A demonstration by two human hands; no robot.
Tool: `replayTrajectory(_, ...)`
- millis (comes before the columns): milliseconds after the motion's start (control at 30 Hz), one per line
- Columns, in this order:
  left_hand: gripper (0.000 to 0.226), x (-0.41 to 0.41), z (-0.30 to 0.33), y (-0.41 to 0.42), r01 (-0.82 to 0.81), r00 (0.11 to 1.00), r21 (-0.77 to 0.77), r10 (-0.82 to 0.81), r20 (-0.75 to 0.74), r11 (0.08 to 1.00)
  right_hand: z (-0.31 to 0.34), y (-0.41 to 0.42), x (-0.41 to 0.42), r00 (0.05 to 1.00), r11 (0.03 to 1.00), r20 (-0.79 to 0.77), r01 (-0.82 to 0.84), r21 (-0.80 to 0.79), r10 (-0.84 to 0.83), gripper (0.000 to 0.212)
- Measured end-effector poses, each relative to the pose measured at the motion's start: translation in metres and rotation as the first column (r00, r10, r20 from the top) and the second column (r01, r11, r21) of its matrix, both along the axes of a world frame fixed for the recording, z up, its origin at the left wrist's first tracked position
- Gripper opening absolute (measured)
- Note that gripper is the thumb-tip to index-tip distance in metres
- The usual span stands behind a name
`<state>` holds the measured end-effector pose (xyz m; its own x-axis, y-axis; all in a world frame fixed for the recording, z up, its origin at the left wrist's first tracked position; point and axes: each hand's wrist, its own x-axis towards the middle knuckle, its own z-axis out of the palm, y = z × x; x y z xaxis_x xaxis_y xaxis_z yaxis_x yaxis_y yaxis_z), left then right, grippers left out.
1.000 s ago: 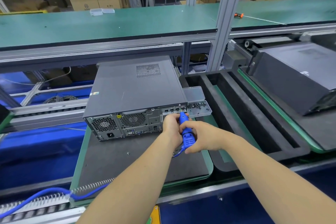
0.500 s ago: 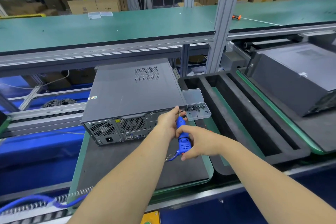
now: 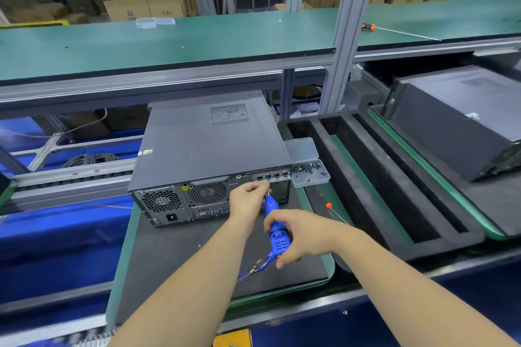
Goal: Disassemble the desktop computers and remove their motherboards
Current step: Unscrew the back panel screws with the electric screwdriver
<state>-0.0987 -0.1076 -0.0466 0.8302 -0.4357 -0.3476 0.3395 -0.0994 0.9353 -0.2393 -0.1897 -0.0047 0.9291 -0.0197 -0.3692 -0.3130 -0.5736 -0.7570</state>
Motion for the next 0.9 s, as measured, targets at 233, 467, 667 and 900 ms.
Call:
replayTrajectory(233,0.011,0.038,-0.043,0.094,-0.07,0.978,0.287,0.01,0.206,0.955,-0.023,0.037,0.019,0.991,0.99,-0.059,-0.125,-0.071,0.12,0.053)
replayTrajectory(467,0.007,0.05,-0.085,0.154,-0.024,0.802,0.823,-0.481,0.355,0.568,-0.039,0.064,0.033,0.987,0.982,-0.055,-0.154,-0.113,0.149,0.055)
replayTrajectory(667,0.023,0.052,-0.082,0.15,-0.035,0.809,0.744,-0.418,0.413,0.667,-0.049,0.071,0.035,0.994,0.989,-0.044,-0.105,-0.104,0.101,0.055)
replayTrajectory(900,0.039,0.049,-0.039,0.138,0.482,0.86,0.1,-0.448,-0.245,0.87,-0.055,0.106,0.056,0.996,0.989,0.023,-0.088,-0.123,0.091,0.058)
